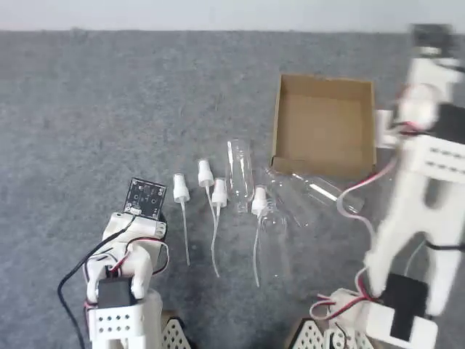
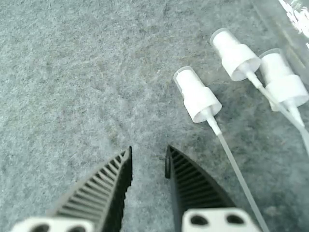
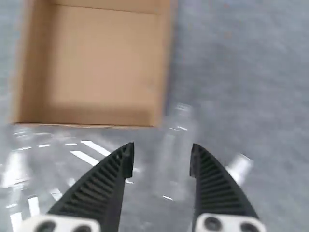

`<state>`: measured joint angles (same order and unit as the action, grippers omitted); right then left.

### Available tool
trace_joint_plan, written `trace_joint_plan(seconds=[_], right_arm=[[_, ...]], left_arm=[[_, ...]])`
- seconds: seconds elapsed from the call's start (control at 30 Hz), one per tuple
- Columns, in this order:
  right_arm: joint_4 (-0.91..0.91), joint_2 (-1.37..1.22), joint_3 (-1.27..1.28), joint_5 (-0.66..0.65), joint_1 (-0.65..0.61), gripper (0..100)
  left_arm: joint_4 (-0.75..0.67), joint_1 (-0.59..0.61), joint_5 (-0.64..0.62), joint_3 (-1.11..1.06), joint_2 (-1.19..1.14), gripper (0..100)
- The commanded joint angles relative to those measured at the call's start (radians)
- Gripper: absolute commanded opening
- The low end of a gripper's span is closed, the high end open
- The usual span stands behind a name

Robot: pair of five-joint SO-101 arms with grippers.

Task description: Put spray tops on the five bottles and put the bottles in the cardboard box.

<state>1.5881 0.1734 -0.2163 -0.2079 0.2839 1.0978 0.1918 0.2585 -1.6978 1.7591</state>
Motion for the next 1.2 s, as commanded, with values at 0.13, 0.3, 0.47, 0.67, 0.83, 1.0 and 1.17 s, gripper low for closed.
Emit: trace_joint_plan(seconds=[0.13, 0.3, 0.47, 0.67, 0.83, 1.0, 1.17], right_arm=[[-0.2, 0.05, 0.224, -0.135, 0.328, 14.9], [-0.492, 0.05, 0.509, -0.147, 0.417, 14.9], [-0.654, 0.031, 0.663, -0.143, 0.43, 14.9], [-0.714, -0.168, 0.631, -0.138, 0.43, 14.9], [-0.716, -0.326, 0.56, -0.086, 0.453, 14.7], [-0.722, -0.44, 0.517, -0.075, 0.473, 14.3], [-0.719, -0.469, 0.474, -0.092, 0.481, 0.5]], left_arm=[[0.003, 0.005, 0.011, 0.01, 0.006, 10], [0.003, 0.005, 0.011, 0.01, 0.006, 10], [0.003, 0.005, 0.011, 0.01, 0.006, 10], [0.003, 0.005, 0.011, 0.01, 0.006, 10], [0.003, 0.005, 0.011, 0.01, 0.006, 10], [0.003, 0.005, 0.011, 0.01, 0.006, 10], [0.003, 0.005, 0.011, 0.01, 0.006, 10]])
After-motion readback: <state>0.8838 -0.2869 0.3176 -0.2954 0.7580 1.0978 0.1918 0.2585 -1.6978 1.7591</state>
